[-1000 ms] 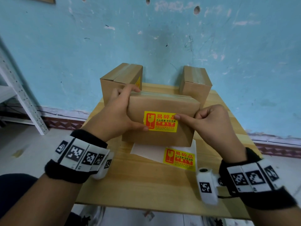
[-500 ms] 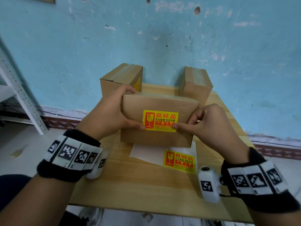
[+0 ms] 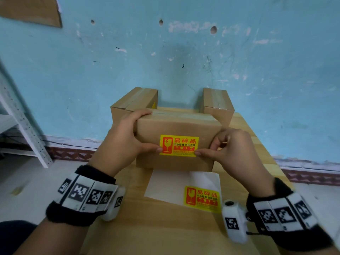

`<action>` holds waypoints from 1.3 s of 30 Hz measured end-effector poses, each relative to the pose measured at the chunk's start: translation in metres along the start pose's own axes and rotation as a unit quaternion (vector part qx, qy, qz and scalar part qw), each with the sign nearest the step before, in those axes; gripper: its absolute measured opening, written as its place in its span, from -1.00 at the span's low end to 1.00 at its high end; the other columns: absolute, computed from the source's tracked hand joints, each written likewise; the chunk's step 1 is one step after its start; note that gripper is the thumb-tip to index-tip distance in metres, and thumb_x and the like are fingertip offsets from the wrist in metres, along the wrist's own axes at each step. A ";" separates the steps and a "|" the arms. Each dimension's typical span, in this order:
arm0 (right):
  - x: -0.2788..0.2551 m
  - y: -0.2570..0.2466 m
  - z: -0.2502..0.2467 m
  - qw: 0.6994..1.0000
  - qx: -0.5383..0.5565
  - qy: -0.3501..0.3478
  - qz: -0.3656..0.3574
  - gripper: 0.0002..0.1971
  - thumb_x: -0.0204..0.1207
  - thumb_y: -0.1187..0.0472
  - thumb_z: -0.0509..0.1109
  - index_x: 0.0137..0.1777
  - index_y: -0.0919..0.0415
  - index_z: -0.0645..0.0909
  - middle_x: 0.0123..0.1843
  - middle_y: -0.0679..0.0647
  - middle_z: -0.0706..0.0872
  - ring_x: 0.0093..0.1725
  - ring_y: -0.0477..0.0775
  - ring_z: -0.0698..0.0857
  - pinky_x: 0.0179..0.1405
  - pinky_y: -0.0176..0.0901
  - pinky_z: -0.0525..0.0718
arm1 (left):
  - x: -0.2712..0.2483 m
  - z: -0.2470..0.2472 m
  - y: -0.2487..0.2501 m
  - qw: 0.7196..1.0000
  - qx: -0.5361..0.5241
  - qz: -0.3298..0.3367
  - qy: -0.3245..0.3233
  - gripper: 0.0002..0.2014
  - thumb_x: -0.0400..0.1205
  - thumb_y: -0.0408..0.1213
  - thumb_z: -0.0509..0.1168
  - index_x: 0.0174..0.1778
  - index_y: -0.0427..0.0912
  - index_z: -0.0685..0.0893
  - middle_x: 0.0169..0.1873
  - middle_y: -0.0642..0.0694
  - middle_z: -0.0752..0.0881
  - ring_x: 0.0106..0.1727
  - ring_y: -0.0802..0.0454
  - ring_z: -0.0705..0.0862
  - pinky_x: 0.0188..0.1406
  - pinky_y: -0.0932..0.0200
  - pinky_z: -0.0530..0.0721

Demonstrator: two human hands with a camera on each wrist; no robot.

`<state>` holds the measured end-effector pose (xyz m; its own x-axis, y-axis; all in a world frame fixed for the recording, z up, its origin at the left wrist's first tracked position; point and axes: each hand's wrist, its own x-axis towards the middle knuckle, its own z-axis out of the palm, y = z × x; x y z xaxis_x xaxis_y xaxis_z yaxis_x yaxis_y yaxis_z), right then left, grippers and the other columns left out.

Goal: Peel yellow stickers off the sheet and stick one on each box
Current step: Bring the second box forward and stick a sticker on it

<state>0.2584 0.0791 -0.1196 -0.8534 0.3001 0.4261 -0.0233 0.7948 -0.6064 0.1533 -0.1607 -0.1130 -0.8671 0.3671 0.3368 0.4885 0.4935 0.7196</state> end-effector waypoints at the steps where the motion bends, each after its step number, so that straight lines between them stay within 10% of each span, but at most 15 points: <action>1: 0.003 0.001 -0.001 1.000 -0.020 -0.002 -0.004 -0.61 0.16 0.04 0.77 -0.54 0.21 0.63 -0.32 -0.05 0.71 -0.27 -0.18 0.67 -0.32 -0.25 0.51 | 0.003 0.004 0.002 1.000 -0.001 -0.003 0.008 -0.02 0.09 -0.11 0.77 0.46 0.22 0.52 0.22 0.14 0.57 0.17 0.00 0.63 0.17 0.03 0.69; 9: 0.007 0.019 -0.009 0.993 0.013 -0.117 0.006 -0.78 0.45 0.12 0.59 0.03 -0.06 0.64 0.24 -0.09 0.59 0.47 0.05 0.54 0.29 -0.11 0.52 | 0.020 0.019 0.017 0.995 0.031 -0.038 0.085 -0.15 0.23 -0.08 0.72 0.45 0.02 0.53 0.36 -0.07 0.49 0.33 -0.09 0.58 0.40 0.04 0.55; 12: 0.007 0.022 -0.016 0.989 0.040 -0.133 0.042 -0.76 0.50 0.14 0.55 0.12 -0.05 0.63 0.28 -0.08 0.65 0.33 -0.01 0.64 0.24 -0.04 0.64 | 0.011 0.029 0.031 0.987 0.127 -0.040 0.090 -0.31 0.42 -0.07 0.61 0.45 -0.09 0.53 0.56 -0.18 0.23 0.42 -0.23 0.54 0.44 -0.04 0.49; 17: 0.006 0.022 -0.023 0.990 0.054 -0.126 0.033 -0.78 0.53 0.25 0.51 0.01 -0.08 0.58 0.06 -0.20 0.65 0.06 -0.05 0.76 0.00 -0.21 0.71 | 0.008 0.051 0.051 0.933 0.360 -0.004 0.011 -0.53 0.54 0.11 0.42 0.23 -0.13 0.60 0.28 -0.18 0.46 0.28 -0.19 0.60 0.03 -0.08 0.70; 25: 0.003 0.026 -0.030 0.991 0.021 -0.126 0.048 -0.88 0.52 0.22 0.49 0.02 0.05 0.66 0.02 -0.07 0.74 -0.03 -0.03 0.76 -0.07 -0.17 0.70 | 0.028 0.067 0.069 0.866 0.498 0.024 0.020 -0.44 0.56 0.28 0.32 0.15 -0.18 0.62 0.14 -0.18 0.53 0.09 -0.08 0.62 -0.34 0.11 0.42; 29: 0.002 0.028 -0.032 0.991 0.012 -0.125 0.048 -0.94 0.56 0.12 0.48 -0.06 0.07 0.69 -0.06 -0.07 0.75 -0.07 -0.04 0.74 -0.07 -0.10 0.68 | 0.041 0.073 0.069 0.910 0.413 0.004 -0.026 -0.35 0.46 0.24 0.46 0.15 -0.29 0.63 0.29 -0.27 0.42 0.07 -0.16 0.63 -0.06 0.05 0.65; 35: 0.000 0.032 -0.034 0.991 0.001 -0.127 0.054 -0.84 0.58 0.04 0.46 -0.17 0.09 0.69 -0.16 0.01 0.76 -0.12 0.00 0.72 -0.18 -0.10 0.62 | 0.061 0.078 0.064 0.914 0.402 0.007 -0.059 -0.75 0.59 -0.30 0.40 0.12 -0.36 0.64 0.45 -0.39 0.30 0.19 -0.27 0.59 0.12 0.03 0.64; 39: 0.010 0.031 -0.037 0.988 -0.046 -0.138 0.057 -0.90 0.57 0.17 0.43 -0.19 0.07 0.67 -0.08 -0.01 0.75 -0.06 0.01 0.70 -0.21 -0.18 0.56 | 0.072 0.068 0.069 0.905 0.411 -0.010 -0.112 -0.46 0.50 -0.25 0.42 0.41 -0.26 0.52 0.51 -0.34 0.28 0.42 -0.29 0.45 0.33 -0.06 0.53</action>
<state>0.2679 0.1262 -0.1096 -0.9577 0.2448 0.1511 0.1177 0.8127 -0.5707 0.1314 -0.0466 -0.0804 -0.8795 0.4574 0.1312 0.4612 0.8873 -0.0014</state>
